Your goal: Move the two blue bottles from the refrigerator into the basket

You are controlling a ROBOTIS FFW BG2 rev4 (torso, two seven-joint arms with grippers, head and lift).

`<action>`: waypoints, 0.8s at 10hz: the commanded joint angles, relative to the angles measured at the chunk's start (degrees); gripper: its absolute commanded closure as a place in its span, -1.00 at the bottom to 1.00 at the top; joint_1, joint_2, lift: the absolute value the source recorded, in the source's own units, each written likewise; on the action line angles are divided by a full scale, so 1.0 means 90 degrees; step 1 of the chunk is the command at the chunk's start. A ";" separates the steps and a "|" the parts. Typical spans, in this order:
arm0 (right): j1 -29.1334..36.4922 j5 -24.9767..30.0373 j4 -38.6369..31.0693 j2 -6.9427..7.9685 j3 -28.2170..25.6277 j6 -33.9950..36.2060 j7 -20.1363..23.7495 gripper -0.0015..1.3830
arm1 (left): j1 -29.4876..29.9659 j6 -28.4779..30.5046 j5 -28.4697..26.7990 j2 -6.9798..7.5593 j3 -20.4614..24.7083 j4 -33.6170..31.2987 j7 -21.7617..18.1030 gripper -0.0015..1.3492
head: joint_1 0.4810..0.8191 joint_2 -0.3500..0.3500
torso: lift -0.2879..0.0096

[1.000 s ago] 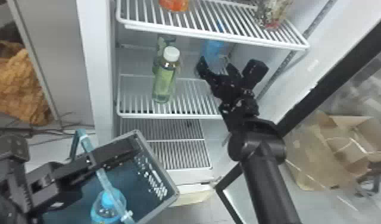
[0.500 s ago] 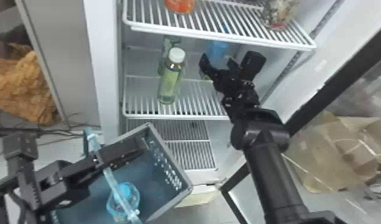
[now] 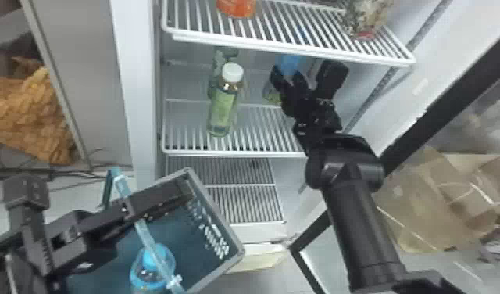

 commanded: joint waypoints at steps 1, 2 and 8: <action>0.0108 -0.0092 -0.0139 -0.0009 0.0012 0.0015 -0.0004 0.84 | -0.0001 -0.0001 0.0001 0.0000 -0.0008 0.0000 0.0000 0.76 | 0.27 -0.83 | -0.52; 0.0311 -0.0142 -0.0435 -0.0028 0.0012 0.0015 -0.0004 0.84 | -0.0001 -0.0032 0.0001 0.0000 -0.0020 0.0000 0.0000 0.76 | 0.27 -0.83 | -0.52; 0.1748 -0.0714 -0.2545 -0.0136 0.0088 0.0546 -0.0004 0.84 | -0.0001 -0.0048 0.0013 -0.0010 -0.0033 0.0000 0.0000 0.76 | 0.27 -0.80 | -0.52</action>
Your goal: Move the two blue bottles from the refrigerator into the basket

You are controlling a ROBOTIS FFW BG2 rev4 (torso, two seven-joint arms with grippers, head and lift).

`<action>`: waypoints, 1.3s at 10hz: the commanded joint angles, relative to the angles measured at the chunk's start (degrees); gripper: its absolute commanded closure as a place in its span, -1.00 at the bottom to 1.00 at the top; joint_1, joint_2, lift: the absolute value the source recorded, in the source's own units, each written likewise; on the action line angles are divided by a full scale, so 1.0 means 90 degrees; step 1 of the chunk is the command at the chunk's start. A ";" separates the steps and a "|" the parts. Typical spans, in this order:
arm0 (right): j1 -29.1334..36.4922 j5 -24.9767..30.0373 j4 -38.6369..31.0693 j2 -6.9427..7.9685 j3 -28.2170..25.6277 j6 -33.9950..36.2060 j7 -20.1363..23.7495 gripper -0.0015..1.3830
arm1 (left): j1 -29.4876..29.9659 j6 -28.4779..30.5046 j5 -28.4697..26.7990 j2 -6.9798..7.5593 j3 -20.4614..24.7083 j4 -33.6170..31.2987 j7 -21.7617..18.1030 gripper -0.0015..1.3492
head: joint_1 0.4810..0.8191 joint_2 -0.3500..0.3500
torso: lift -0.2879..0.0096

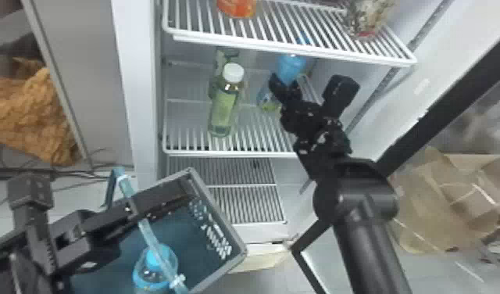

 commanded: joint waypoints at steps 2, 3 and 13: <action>0.0760 -0.0356 -0.0947 -0.0024 -0.0082 0.0303 0.0000 0.84 | 0.0016 0.0000 0.0011 0.0010 -0.0004 0.0001 0.0000 0.76 | 0.27 -0.77 | -0.52; 0.1072 -0.0445 -0.1322 -0.0024 -0.0094 0.0428 0.0010 0.84 | 0.0032 0.0000 0.0024 0.0010 -0.0004 0.0001 0.0000 0.76 | 0.27 -0.77 | -0.52; 0.4369 -0.1549 -0.5509 -0.0239 -0.0526 0.2084 0.0127 0.84 | 0.0141 -0.0078 0.0112 0.0049 -0.0016 0.0001 0.0000 0.76 | 0.27 -0.71 | -0.52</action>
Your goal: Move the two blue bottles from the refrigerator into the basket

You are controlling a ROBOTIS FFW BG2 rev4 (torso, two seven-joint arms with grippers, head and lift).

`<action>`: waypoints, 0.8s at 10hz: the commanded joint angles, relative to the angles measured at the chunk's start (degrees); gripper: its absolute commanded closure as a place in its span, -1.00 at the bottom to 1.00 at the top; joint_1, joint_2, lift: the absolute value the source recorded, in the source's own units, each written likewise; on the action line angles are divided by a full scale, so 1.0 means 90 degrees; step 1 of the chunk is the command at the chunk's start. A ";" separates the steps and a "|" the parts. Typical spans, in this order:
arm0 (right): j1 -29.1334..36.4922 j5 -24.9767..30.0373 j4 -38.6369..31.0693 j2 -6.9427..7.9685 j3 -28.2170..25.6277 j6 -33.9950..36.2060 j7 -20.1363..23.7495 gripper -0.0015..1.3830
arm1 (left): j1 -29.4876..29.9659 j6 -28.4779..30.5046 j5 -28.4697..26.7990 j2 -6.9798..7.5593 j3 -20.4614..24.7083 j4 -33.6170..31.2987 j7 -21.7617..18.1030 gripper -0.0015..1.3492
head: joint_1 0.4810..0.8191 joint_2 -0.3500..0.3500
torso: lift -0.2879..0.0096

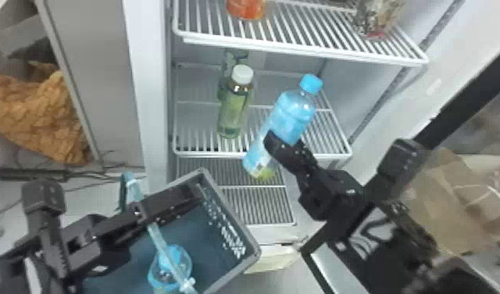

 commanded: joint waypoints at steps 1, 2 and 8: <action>0.0477 -0.0229 -0.0581 -0.0012 -0.0034 0.0232 0.0072 0.84 | 0.0030 0.0000 0.0007 0.0016 0.0000 0.0000 0.0000 0.76 | 0.27 -0.67 | -0.52; 0.0727 -0.0356 -0.0925 -0.0041 -0.0034 0.0404 0.0150 0.84 | 0.0014 -0.0016 0.0020 0.0016 0.0000 0.0000 0.0000 0.76 | 0.27 -0.64 | -0.52; 0.0977 -0.0648 -0.0940 -0.0119 0.0321 0.1263 0.0658 0.71 | -0.0033 -0.0031 0.0020 0.0016 -0.0013 0.0000 0.0019 0.76 | 0.27 -0.38 | -0.52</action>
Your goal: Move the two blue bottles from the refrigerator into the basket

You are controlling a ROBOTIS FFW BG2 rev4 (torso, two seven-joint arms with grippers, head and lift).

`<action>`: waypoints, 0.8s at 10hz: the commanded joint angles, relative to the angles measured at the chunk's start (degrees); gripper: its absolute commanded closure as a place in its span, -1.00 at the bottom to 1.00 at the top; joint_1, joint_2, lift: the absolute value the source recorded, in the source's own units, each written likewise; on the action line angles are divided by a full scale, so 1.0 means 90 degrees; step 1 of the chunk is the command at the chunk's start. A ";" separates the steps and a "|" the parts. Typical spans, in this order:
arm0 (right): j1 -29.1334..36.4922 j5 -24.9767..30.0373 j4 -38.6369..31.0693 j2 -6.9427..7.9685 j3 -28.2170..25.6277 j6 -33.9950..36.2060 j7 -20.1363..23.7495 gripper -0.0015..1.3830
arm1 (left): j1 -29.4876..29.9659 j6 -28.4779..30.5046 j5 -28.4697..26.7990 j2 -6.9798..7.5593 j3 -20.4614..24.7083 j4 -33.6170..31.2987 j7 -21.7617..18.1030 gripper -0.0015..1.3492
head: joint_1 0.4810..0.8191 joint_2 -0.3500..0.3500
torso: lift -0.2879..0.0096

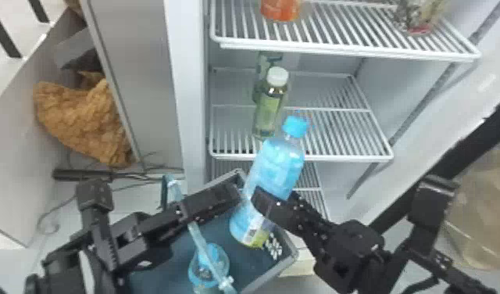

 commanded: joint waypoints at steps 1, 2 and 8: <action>-0.0176 0.0014 0.0220 0.0045 0.0014 0.0412 0.0160 0.10 | -0.0010 -0.0008 0.0013 0.0000 -0.0008 0.0001 0.0000 0.76 | 0.27 -0.33 | -0.52; -0.0301 -0.0012 0.0377 0.0055 0.0001 0.0537 0.0365 -0.54 | -0.0010 -0.0008 0.0013 0.0000 -0.0008 0.0001 0.0000 0.76 | 0.27 -0.30 | -0.52; -0.0457 -0.0354 0.0736 0.0153 -0.0088 0.0131 0.0707 -0.76 | 0.0006 -0.0055 0.0063 0.0000 -0.0033 0.0001 -0.0020 0.76 | 0.27 -0.21 | -0.52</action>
